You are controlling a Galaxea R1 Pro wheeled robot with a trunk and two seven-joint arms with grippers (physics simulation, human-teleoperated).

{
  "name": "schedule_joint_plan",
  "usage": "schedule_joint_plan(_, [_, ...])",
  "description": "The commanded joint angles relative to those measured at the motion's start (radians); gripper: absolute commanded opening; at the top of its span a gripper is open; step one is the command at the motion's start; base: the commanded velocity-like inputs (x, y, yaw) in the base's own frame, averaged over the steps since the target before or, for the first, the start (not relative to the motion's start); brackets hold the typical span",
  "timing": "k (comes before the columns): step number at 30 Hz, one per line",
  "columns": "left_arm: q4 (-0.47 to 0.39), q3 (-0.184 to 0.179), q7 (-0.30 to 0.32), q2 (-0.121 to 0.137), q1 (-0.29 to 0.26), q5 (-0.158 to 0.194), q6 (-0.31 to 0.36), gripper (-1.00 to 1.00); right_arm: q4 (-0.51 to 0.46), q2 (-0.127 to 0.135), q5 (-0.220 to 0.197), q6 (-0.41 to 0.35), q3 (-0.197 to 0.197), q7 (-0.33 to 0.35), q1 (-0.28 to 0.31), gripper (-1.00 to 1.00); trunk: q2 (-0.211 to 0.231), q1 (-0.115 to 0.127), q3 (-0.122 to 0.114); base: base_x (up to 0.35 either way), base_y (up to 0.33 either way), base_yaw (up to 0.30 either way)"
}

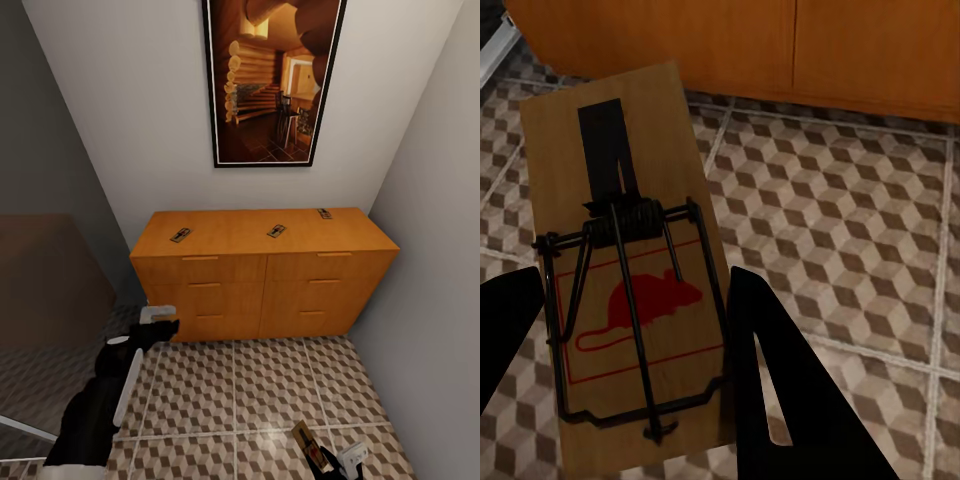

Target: Take the four mousetraps from the cabinet in the bathroom and place them on the bathroom floor. Make sure all four end up on the same floor surface, and ensure that at least two of them are either under or directly next to the same bathroom sink.

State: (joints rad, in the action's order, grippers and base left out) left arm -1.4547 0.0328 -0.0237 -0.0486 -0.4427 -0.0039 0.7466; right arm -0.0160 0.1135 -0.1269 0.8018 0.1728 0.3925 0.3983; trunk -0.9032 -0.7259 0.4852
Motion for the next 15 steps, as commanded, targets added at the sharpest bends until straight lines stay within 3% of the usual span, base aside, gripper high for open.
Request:
schedule_joint_plan(1, [0.001,0.001,-0.002,-0.001,-0.033,0.000,0.024,1.00,0.001,0.000,-0.011,0.002,0.007,0.006,0.001,-1.00,-0.001,0.000,0.001,0.000,0.000,0.000])
schedule_joint_plan(3, [0.015,0.001,-0.002,-0.001,-0.147,0.000,0.098,1.00,0.001,-0.002,-0.011,0.001,0.007,0.006,0.001,-1.00,-0.001,0.000,0.001,0.000,0.000,0.000])
schedule_joint_plan(7, [0.035,0.001,-0.002,-0.001,-0.299,0.001,0.198,1.00,0.001,-0.010,-0.011,0.001,0.007,0.004,0.001,-1.00,-0.001,0.000,0.001,0.000,0.000,0.000])
schedule_joint_plan(15, [0.106,0.001,-0.004,-0.006,-0.513,0.001,0.247,1.00,0.001,-0.016,-0.011,0.000,0.008,0.002,0.001,-1.00,-0.001,0.000,0.001,0.000,0.000,0.000])
